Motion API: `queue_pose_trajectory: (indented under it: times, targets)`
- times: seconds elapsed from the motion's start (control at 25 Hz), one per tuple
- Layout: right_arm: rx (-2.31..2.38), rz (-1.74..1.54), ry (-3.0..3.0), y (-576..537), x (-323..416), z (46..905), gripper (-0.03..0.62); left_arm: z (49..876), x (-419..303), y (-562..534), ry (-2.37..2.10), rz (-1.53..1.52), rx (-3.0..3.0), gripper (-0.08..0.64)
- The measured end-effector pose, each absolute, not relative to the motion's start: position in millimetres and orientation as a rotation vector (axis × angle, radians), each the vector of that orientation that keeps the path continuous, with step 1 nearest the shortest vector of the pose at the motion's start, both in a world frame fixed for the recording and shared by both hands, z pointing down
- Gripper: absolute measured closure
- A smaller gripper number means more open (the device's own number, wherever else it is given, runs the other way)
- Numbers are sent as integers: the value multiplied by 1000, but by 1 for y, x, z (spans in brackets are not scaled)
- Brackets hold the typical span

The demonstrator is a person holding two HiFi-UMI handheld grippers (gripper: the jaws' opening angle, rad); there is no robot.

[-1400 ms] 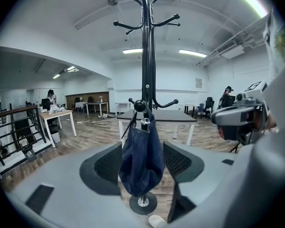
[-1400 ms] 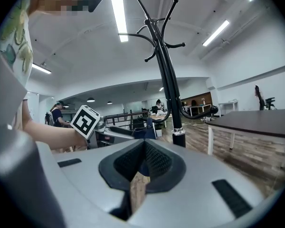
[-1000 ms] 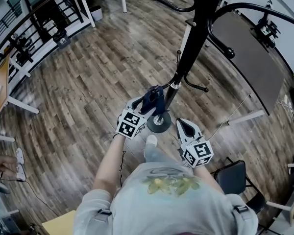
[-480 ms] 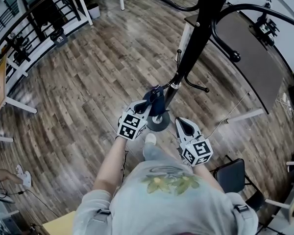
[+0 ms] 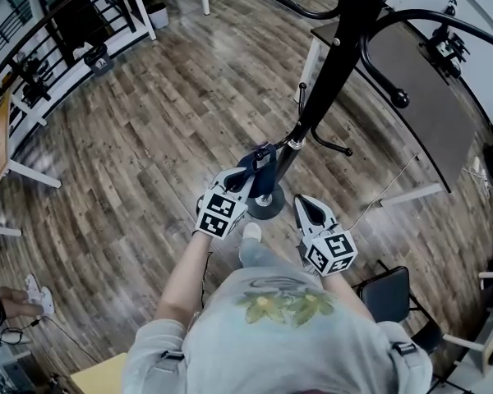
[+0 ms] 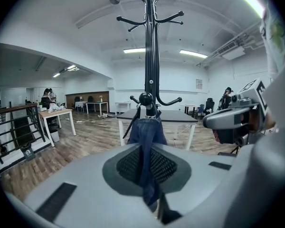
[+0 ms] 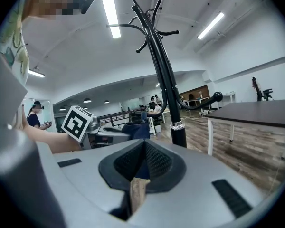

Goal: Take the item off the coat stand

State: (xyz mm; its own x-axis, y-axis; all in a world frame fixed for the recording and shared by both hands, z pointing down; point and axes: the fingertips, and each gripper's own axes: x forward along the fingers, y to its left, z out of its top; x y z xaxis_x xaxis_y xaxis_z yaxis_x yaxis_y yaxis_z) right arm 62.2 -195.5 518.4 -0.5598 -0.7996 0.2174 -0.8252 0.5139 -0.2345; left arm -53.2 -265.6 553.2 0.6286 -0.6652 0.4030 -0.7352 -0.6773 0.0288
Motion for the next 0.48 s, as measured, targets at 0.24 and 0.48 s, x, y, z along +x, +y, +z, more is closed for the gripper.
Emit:
queue_pose_trajectory:
  times: [0.24, 0.48]
  targets:
    - [1425, 491, -2664, -197, 61, 518, 586, 537, -52, -263, -1172, 512, 2678, 531]
    - [1417, 492, -2666, -196, 62, 520, 586, 530, -52, -261, -1181, 480, 2680, 531]
